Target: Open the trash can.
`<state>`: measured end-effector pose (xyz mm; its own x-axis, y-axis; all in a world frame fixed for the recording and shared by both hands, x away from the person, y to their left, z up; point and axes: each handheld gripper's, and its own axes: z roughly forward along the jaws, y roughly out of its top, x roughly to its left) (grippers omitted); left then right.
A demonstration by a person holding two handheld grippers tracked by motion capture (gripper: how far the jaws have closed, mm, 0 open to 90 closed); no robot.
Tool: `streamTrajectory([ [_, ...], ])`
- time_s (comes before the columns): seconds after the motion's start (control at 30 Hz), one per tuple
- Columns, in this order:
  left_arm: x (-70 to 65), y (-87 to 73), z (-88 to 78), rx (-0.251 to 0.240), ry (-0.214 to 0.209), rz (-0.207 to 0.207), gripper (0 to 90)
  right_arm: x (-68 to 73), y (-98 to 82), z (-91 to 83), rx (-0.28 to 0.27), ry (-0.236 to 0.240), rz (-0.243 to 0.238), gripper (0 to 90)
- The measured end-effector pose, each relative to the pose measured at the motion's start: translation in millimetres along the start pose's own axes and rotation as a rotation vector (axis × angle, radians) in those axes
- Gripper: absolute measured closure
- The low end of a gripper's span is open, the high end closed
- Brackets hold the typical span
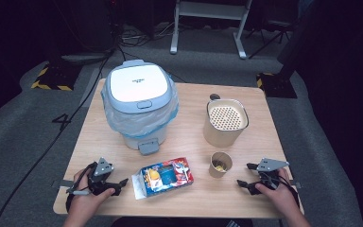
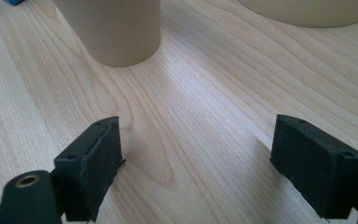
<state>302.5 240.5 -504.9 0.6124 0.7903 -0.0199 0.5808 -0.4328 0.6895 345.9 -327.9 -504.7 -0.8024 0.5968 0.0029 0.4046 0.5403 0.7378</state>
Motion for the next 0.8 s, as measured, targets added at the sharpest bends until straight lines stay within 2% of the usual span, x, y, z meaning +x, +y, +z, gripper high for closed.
streamTrajectory([
  [0.37, -1.2, -0.9, -0.6, 0.001, -0.008, -0.005, 14.9, -1.8, 0.3, 0.5, -0.001, 0.007, -0.009, 16.4],
  [0.47, -1.3, -1.9, -1.8, 0.000, -0.005, 0.008, 14.9, -3.0, 1.0, 1.1, 0.000, 0.010, -0.009, 16.4],
  [0.67, -1.6, -2.5, -2.4, 0.002, -0.012, 0.009, 15.1, -2.4, 0.8, 1.0, 0.000, 0.007, -0.013, 16.4],
  [0.8, -0.6, -4.9, -5.2, -0.009, -0.017, 0.013, 19.1, -2.4, 0.9, 1.0, 0.001, 0.007, -0.014, 16.4],
])
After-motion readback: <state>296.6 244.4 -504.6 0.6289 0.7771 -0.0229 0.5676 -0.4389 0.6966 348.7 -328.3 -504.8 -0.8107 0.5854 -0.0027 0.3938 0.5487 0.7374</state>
